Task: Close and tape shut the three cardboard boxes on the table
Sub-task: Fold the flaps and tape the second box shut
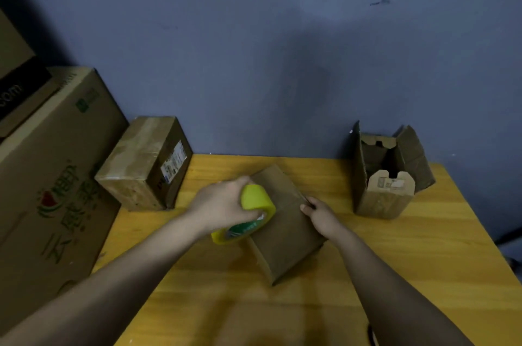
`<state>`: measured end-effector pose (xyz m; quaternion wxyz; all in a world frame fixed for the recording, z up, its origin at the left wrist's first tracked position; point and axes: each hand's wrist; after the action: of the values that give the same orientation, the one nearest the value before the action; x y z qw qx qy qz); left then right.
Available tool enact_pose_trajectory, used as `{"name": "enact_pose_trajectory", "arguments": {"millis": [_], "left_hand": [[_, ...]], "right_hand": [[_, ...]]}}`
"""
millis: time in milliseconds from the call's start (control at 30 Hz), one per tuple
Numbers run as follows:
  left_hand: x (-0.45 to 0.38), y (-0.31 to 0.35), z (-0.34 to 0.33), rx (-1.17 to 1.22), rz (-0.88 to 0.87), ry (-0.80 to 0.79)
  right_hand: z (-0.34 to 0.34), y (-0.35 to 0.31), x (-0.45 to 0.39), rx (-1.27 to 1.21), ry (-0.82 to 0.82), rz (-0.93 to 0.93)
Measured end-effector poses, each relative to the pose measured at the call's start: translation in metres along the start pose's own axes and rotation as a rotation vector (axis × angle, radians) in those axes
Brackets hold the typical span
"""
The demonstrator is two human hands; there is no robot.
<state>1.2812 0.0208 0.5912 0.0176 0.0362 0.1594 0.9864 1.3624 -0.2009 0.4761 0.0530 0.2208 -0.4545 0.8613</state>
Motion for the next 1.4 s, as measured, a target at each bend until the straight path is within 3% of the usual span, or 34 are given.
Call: {"name": "enact_pose_trajectory", "arguments": {"millis": [100, 167, 233, 467, 767, 867, 967, 1033, 1133, 1400], "left_hand": [[0.032, -0.011, -0.02, 0.108, -0.005, 0.225], [0.042, -0.011, -0.028, 0.013, -0.079, 0.267], [0.041, -0.009, -0.026, -0.123, -0.145, 0.23], [0.04, -0.008, -0.01, -0.353, -0.083, -0.011], [0.042, -0.007, -0.021, -0.46, -0.076, -0.07], [0.046, -0.011, -0.023, -0.463, -0.072, -0.051], [0.052, -0.012, -0.026, -0.43, -0.071, -0.012], [0.053, -0.013, -0.026, -0.416, -0.069, 0.003], [0.048, -0.013, -0.025, -0.412, -0.071, -0.019], [0.039, -0.008, -0.02, -0.459, -0.121, -0.045]], "right_hand": [[-0.002, 0.001, 0.0, 0.026, 0.007, 0.0], [-0.003, 0.001, 0.0, 0.029, 0.012, 0.003], [-0.003, 0.0, 0.0, 0.034, 0.006, -0.003], [-0.005, 0.001, -0.001, 0.088, 0.038, -0.008], [-0.006, 0.0, 0.001, 0.065, 0.061, 0.022], [-0.013, 0.001, 0.014, 0.297, 0.229, 0.17], [-0.023, 0.002, 0.031, 0.752, 0.438, 0.529], [-0.03, 0.003, 0.036, 0.815, 0.345, 0.659], [-0.034, 0.007, 0.043, 0.817, 0.209, 0.616], [-0.037, 0.006, 0.04, 0.92, 0.164, 0.505]]}}
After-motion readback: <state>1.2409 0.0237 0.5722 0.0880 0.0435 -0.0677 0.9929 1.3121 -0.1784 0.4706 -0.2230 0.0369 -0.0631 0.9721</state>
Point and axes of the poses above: each hand's wrist, its own x-axis away from the middle knuckle, its own z-axis out of the back of the hand, y = z × x, and after that the axes turned 7 degrees about y, right-handed
